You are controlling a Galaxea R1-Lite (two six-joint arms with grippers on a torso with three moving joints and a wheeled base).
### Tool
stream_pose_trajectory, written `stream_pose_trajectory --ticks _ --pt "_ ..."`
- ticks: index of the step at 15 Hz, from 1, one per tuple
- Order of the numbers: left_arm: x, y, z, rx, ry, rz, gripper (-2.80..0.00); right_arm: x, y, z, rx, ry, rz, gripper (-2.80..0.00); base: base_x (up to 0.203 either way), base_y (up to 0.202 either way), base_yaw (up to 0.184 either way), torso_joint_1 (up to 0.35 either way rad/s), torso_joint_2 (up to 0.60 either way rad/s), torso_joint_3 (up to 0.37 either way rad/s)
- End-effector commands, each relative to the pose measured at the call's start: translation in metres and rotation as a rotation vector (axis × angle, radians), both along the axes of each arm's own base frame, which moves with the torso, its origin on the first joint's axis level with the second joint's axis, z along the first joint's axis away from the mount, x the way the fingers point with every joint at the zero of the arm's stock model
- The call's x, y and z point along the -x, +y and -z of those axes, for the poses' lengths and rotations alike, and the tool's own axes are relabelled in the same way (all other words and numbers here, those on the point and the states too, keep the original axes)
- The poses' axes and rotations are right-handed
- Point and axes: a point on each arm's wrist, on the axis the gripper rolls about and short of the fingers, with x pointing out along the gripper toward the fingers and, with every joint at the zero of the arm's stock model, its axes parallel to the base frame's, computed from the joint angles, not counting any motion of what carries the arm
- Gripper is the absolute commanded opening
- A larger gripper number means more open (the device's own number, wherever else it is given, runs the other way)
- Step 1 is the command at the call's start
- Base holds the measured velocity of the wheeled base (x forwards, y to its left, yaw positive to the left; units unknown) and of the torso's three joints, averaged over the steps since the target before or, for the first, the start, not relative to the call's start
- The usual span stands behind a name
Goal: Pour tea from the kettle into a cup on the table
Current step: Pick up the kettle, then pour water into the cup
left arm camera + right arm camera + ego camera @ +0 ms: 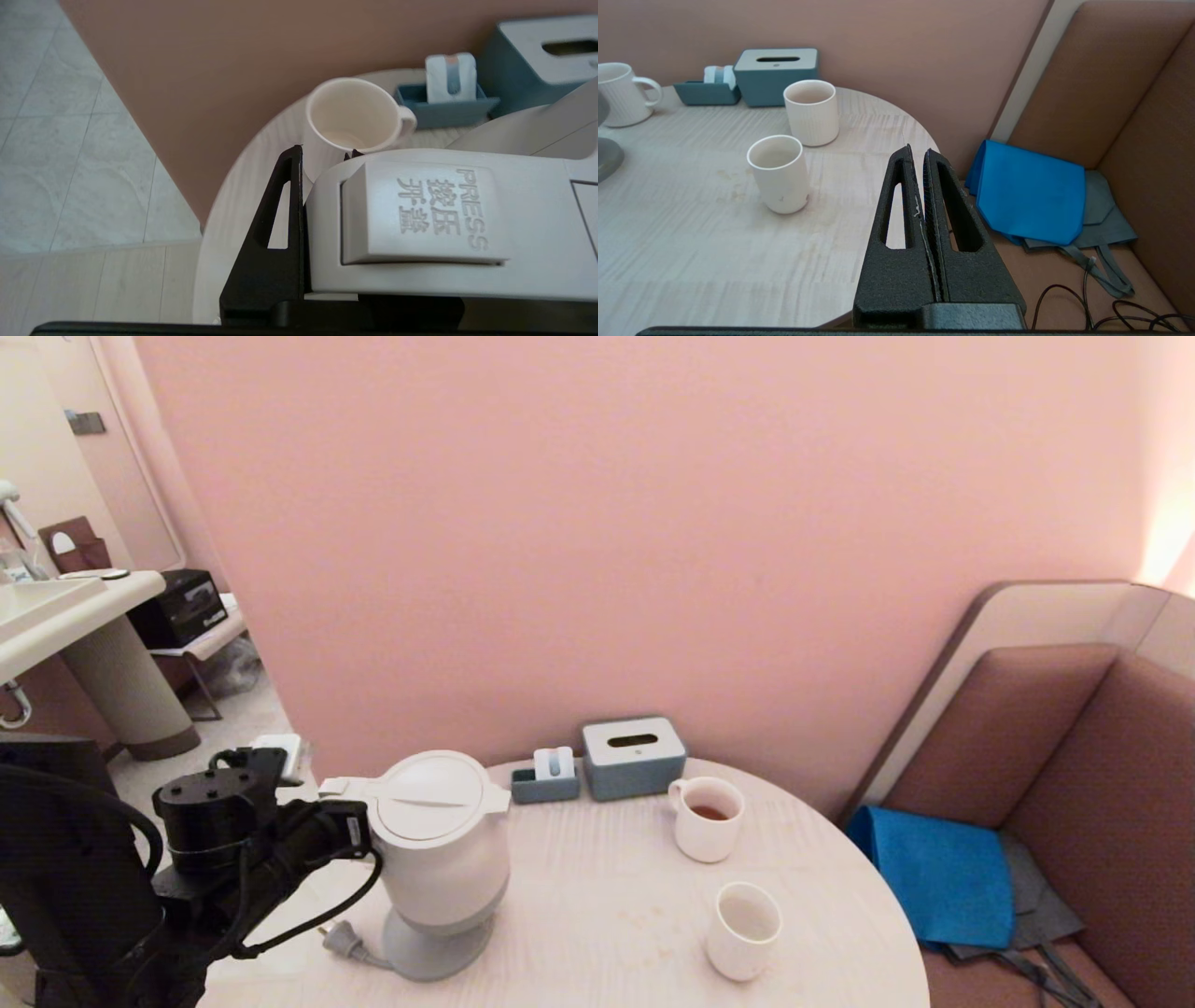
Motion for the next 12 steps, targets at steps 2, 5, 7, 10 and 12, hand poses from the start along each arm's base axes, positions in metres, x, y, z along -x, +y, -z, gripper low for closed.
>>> stream_pose_trajectory --ticks 2,5,7,10,12 --pt "0.001 -0.020 -0.032 -0.005 -0.046 0.017 -2.80 0.000 0.000 0.000 0.000 0.002 -0.001 -2.80 0.000 0.000 0.000 0.000 0.00 0.000" --pt "0.002 -0.037 -0.051 -0.008 -0.062 0.038 -2.80 0.000 0.000 0.000 0.000 0.002 -0.001 -2.80 0.000 0.000 0.000 0.000 0.00 0.000" --pt "0.004 -0.044 -0.058 -0.012 -0.056 0.053 -2.80 0.000 0.000 0.000 0.000 0.002 -0.001 -2.80 0.000 0.000 0.000 0.000 0.00 0.000" --pt "0.005 -0.055 -0.062 -0.017 -0.066 0.055 -2.80 0.000 0.000 0.000 0.000 0.002 -0.001 -2.80 0.000 0.000 0.000 0.000 0.00 0.000" --pt "0.006 -0.058 -0.062 -0.019 -0.066 0.065 -2.80 0.000 0.000 0.000 0.000 0.002 -0.001 -2.80 0.000 0.000 0.000 0.000 0.00 0.000"
